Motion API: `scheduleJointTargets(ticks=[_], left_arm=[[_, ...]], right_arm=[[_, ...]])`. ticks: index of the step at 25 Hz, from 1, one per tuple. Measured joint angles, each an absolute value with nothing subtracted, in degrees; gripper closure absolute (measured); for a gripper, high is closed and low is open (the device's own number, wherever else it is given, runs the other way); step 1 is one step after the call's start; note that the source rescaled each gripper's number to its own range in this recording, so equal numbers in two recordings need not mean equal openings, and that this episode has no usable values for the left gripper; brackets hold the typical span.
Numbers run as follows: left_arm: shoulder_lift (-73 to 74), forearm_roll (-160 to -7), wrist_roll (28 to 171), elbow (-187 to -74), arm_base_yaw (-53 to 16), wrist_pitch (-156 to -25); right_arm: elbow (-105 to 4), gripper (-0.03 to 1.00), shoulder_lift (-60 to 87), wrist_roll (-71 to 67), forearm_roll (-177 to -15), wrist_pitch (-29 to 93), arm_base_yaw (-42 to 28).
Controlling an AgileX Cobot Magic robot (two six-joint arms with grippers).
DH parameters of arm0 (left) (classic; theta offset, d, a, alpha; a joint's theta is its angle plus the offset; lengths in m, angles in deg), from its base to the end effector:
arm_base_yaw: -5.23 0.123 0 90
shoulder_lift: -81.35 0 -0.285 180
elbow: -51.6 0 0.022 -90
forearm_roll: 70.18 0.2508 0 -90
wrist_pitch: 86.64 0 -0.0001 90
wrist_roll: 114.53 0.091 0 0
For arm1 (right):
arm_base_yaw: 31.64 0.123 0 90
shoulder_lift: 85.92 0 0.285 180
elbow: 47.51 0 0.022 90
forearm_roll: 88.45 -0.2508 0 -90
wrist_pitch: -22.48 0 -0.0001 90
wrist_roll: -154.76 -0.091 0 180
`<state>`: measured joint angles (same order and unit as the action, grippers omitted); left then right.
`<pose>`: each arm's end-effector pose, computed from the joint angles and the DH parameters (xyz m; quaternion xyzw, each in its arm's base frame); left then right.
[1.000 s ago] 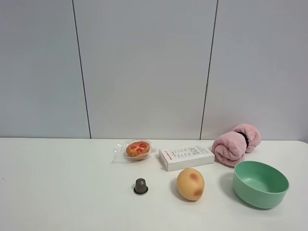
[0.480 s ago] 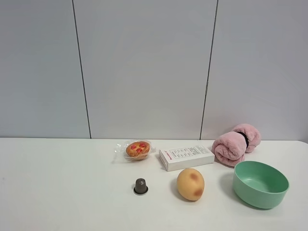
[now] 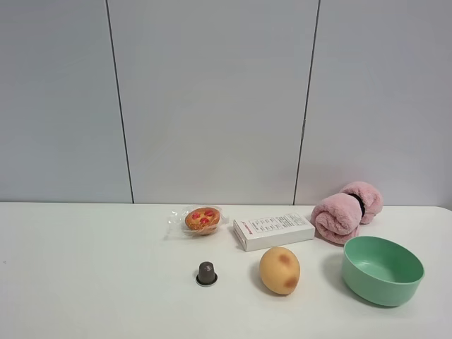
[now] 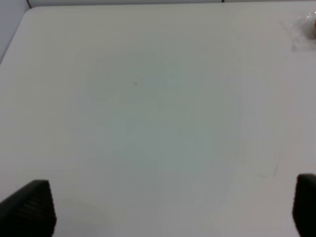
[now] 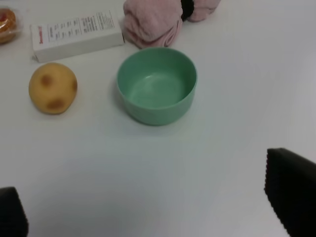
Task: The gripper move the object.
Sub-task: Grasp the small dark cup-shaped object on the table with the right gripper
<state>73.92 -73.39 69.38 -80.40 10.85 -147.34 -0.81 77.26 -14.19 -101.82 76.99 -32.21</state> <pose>-0.0065 -0.0051 0.2802 -0.0114 0.8482 0.0160 0.5292 0.0214 0.0169 0.2959 -0.0687 0.8488 0.0637 0.5204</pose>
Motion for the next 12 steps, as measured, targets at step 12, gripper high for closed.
scheduleJointTargets(ticks=[12], left_arm=[[73.92,-73.39,69.38,-80.4,10.85,-147.34]], right_arm=[[-8.06,-0.03,49.41,8.31,-119.56,61.63,-31.0]])
